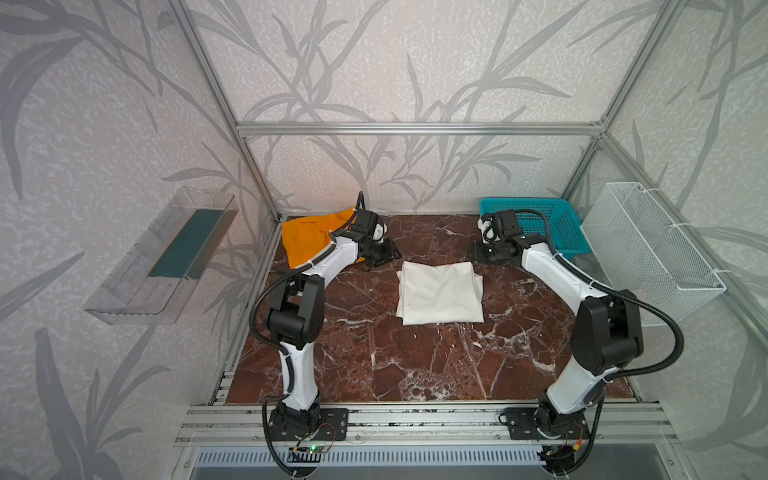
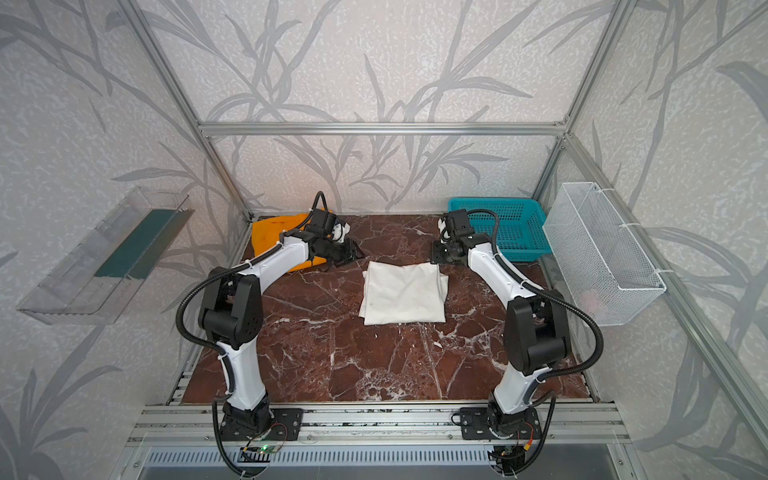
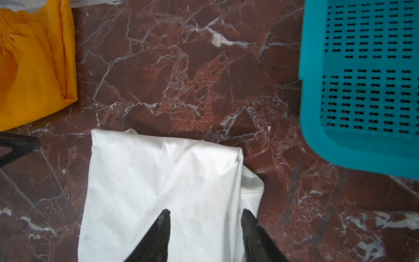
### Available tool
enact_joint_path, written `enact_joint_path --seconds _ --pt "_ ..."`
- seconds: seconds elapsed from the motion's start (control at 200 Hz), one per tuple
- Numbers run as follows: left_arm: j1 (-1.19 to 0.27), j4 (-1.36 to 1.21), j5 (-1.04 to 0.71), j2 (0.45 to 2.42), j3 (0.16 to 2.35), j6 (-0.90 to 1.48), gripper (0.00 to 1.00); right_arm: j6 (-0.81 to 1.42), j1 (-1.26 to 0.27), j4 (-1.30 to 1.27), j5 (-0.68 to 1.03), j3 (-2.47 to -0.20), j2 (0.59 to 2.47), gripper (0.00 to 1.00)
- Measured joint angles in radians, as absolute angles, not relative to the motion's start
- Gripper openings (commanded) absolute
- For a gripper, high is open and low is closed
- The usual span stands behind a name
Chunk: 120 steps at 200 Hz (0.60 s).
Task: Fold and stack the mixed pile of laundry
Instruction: 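Grasp the folded white shirt's side with the left gripper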
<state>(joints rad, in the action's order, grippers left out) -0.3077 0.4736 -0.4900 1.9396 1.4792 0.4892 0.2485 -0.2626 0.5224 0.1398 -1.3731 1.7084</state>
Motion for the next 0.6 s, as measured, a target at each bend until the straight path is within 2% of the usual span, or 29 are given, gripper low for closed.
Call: enact_joint_path --seconds 0.225,0.35,0.395,0.6 --pt "-0.357 0.455 -0.469 1.914 1.278 0.488 0.5 0.257 -0.274 0.565 0.175 -1.205 1.649 0.53" --pt "-0.379 0.416 -0.471 1.928 1.263 0.488 0.51 0.268 -0.285 0.583 0.185 -1.138 1.649 0.53" --pt "-0.386 0.397 -0.471 1.932 1.263 0.488 0.54 0.273 -0.291 0.585 0.187 -1.124 1.649 0.53" --pt "-0.412 0.322 -0.494 1.959 1.254 0.501 0.54 0.305 -0.309 0.581 0.191 -1.074 1.65 0.53"
